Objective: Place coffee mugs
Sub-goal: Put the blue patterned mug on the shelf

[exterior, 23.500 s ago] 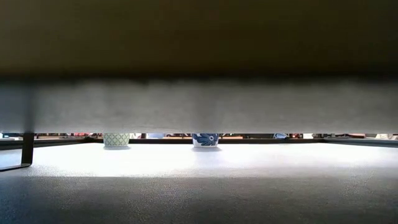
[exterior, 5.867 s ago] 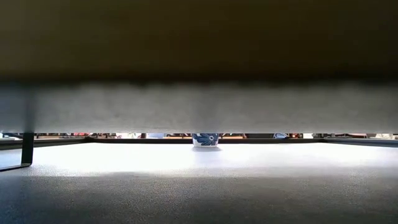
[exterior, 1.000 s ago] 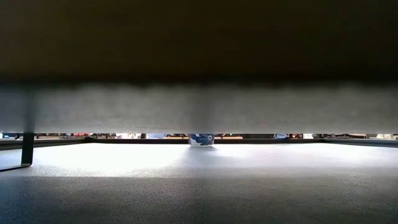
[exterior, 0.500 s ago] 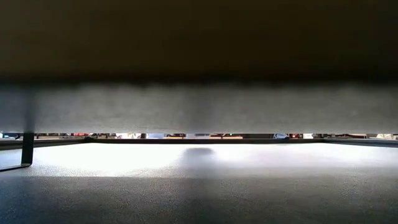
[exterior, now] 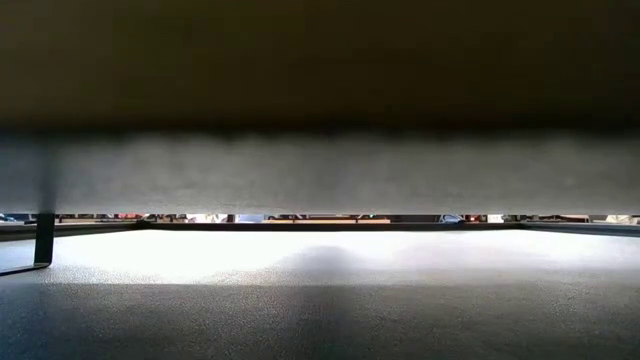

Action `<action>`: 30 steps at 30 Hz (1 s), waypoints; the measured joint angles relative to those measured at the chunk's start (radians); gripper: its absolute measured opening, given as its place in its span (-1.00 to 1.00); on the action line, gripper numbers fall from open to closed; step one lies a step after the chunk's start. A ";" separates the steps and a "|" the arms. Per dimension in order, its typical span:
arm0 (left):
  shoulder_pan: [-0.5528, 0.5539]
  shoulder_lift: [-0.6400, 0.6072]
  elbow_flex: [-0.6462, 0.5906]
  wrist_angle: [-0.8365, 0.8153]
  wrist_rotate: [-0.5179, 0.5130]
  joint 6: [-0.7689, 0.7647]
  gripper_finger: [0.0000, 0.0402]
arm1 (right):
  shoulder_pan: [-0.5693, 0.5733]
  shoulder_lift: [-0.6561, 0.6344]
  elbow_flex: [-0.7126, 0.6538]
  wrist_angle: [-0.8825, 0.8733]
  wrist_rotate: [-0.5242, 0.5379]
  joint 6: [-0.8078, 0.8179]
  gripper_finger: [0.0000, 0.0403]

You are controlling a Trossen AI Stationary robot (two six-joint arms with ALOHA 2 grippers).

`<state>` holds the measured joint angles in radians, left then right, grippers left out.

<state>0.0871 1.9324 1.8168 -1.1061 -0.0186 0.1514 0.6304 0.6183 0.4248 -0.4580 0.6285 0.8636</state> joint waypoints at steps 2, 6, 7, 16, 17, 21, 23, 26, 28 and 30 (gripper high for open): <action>-0.039 -0.006 0.000 -0.013 -0.018 -0.049 -0.99 | 0.000 0.000 0.000 0.000 0.000 0.000 -0.66; -0.139 -0.007 0.000 -0.007 -0.079 -0.177 -0.99 | 0.000 0.000 0.000 0.000 0.000 0.000 -0.66; -0.165 -0.007 0.000 -0.009 -0.082 -0.220 -0.99 | 0.000 0.000 0.000 0.000 0.000 0.000 -0.66; -0.364 -0.008 0.000 0.021 -0.100 -0.535 -0.97 | 0.000 0.000 0.000 0.000 0.000 0.000 -0.66; -0.381 -0.008 0.000 0.030 -0.102 -0.559 -0.97 | 0.000 0.000 0.000 0.000 0.000 0.000 -0.66; -0.437 -0.008 0.000 0.061 -0.136 -0.591 -0.97 | 0.000 0.000 0.000 0.000 0.000 0.000 -0.66; -0.455 -0.008 0.000 0.082 -0.139 -0.591 -0.96 | 0.000 0.000 0.000 0.000 0.000 0.000 -0.66; -0.481 -0.008 0.000 0.086 -0.141 -0.590 -0.96 | 0.000 0.000 0.000 0.000 0.000 0.000 -0.66; -0.495 -0.007 0.000 0.098 -0.134 -0.581 -0.96 | 0.000 0.000 0.000 0.000 0.000 0.000 -0.66; -0.508 -0.007 0.000 0.109 -0.129 -0.579 -0.96 | 0.000 0.000 0.000 0.000 0.000 0.000 -0.66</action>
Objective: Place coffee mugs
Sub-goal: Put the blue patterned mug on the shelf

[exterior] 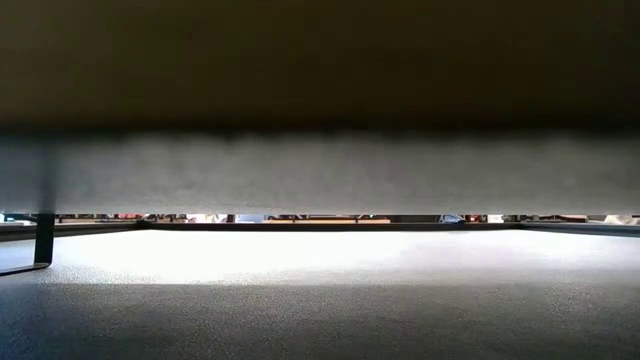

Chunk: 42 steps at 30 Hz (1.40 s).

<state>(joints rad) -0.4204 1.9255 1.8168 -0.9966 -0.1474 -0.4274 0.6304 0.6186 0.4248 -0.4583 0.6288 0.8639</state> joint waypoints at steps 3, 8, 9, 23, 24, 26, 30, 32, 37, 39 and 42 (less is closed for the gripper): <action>-0.016 0.000 0.000 0.023 0.002 -0.001 -0.96 | 0.000 0.000 0.000 0.000 0.000 0.000 -0.66; -0.043 0.001 0.000 0.066 0.006 -0.010 -0.96 | 0.000 0.000 0.000 0.000 0.000 0.000 -0.66; -0.048 0.001 0.000 0.072 0.008 -0.019 -0.96 | 0.000 0.000 0.000 0.000 0.000 0.000 -0.66; -0.088 0.026 0.000 0.098 0.034 -0.092 -0.96 | 0.000 0.000 0.000 0.000 0.000 0.000 -0.66; -0.088 0.031 0.001 0.098 0.034 -0.098 -0.96 | 0.000 0.000 0.000 0.000 0.000 0.000 -0.66; -0.091 0.038 0.006 0.099 0.034 -0.106 -0.96 | 0.000 0.000 0.000 0.000 0.000 0.000 -0.66; -0.097 0.054 0.016 0.101 0.041 -0.106 -0.96 | 0.000 0.000 0.000 0.000 0.000 0.000 -0.66; -0.098 0.059 0.016 0.099 0.051 -0.108 -0.96 | 0.000 0.000 0.000 0.000 0.000 0.000 -0.66; -0.098 0.060 0.016 0.100 0.060 -0.109 -0.96 | 0.000 0.000 0.000 0.000 0.000 0.000 -0.66; -0.098 0.060 0.016 0.097 0.060 -0.109 -0.96 | 0.000 0.000 0.000 0.000 0.000 0.000 -0.66; -0.098 0.060 0.016 0.092 0.060 -0.109 -0.95 | 0.000 0.000 0.000 0.000 0.000 0.000 -0.66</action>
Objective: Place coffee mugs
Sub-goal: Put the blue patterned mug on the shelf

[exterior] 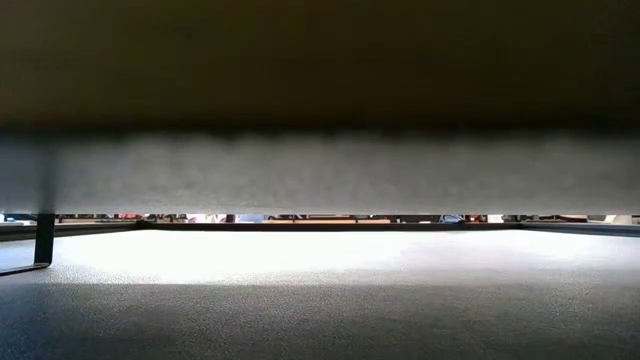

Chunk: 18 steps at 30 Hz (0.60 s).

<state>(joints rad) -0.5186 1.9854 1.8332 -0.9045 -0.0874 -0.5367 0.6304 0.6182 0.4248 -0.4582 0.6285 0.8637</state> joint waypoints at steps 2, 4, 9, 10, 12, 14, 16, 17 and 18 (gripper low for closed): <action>0.000 0.000 0.000 0.000 0.000 0.003 -0.94 | 0.000 0.000 0.000 0.000 0.000 0.000 -0.66; -0.002 0.000 0.000 0.000 0.000 0.005 -0.91 | 0.000 0.000 0.000 0.000 0.000 0.000 -0.66; -0.002 0.000 -0.001 -0.001 0.001 0.008 -0.88 | 0.000 0.000 0.000 0.000 0.000 0.000 -0.66; -0.002 0.000 -0.001 0.000 0.001 0.008 -0.88 | 0.000 0.000 0.000 0.000 0.000 0.000 -0.66; -0.002 0.000 -0.001 0.000 0.001 0.008 -0.87 | 0.000 0.000 0.000 0.000 0.000 0.000 -0.66; -0.002 0.002 -0.001 0.005 0.001 0.007 -0.87 | 0.000 0.000 0.000 0.000 0.000 0.000 -0.66; -0.004 0.003 -0.001 0.007 0.001 0.007 -0.87 | 0.000 0.000 0.000 0.000 0.000 0.000 -0.66; -0.005 0.003 -0.001 0.010 0.002 0.007 -0.87 | 0.000 0.000 0.000 0.000 0.000 0.000 -0.66; -0.005 0.003 -0.001 0.015 0.002 0.007 -0.87 | 0.000 0.000 0.000 0.000 0.000 0.000 -0.66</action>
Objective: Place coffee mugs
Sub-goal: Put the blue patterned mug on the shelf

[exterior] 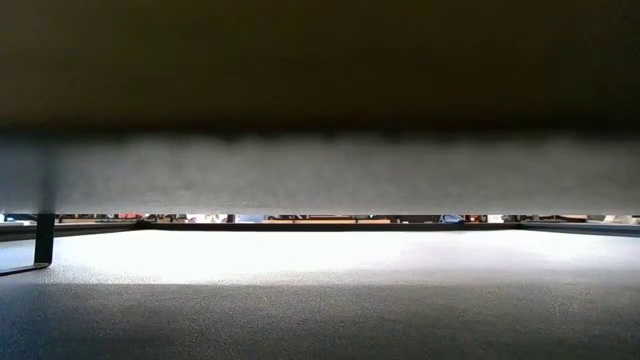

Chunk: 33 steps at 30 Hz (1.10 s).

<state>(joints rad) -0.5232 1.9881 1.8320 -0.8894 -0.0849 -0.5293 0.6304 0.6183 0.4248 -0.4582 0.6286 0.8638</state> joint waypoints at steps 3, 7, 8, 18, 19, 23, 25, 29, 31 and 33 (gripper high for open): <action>0.000 0.000 0.000 0.001 0.000 -0.001 -0.87 | 0.000 0.000 0.000 0.000 0.000 0.000 -0.66; 0.000 0.000 0.000 0.001 0.000 -0.003 -0.87 | 0.000 0.000 0.000 0.000 0.000 0.000 -0.66; 0.000 0.000 0.000 0.001 0.000 -0.003 -0.87 | 0.000 0.000 0.000 0.000 0.000 0.000 -0.66; 0.000 0.001 0.000 0.010 0.002 -0.015 -0.86 | 0.000 0.000 0.000 0.000 0.000 0.000 -0.66; 0.000 0.001 0.001 0.011 0.006 -0.015 -0.84 | 0.000 0.000 0.000 0.000 0.000 0.000 -0.66; 0.000 0.001 0.006 0.017 0.017 -0.011 -0.72 | 0.000 0.000 0.000 0.000 0.000 0.000 -0.66; 0.000 0.001 0.006 0.016 0.020 -0.010 -0.67 | 0.000 0.000 0.000 0.000 0.000 0.000 -0.66; 0.000 0.001 0.006 0.016 0.020 -0.009 -0.62 | 0.000 0.000 0.000 0.000 0.000 0.000 -0.66; 0.000 0.001 0.006 0.014 0.020 -0.009 -0.61 | 0.000 0.000 0.000 0.000 0.000 0.000 -0.66; 0.000 0.000 0.006 0.011 0.020 -0.011 -0.61 | 0.000 0.000 0.000 0.000 0.000 0.000 -0.66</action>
<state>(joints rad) -0.5229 1.9883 1.8378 -0.8785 -0.0648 -0.5399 0.6304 0.6182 0.4248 -0.4582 0.6287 0.8639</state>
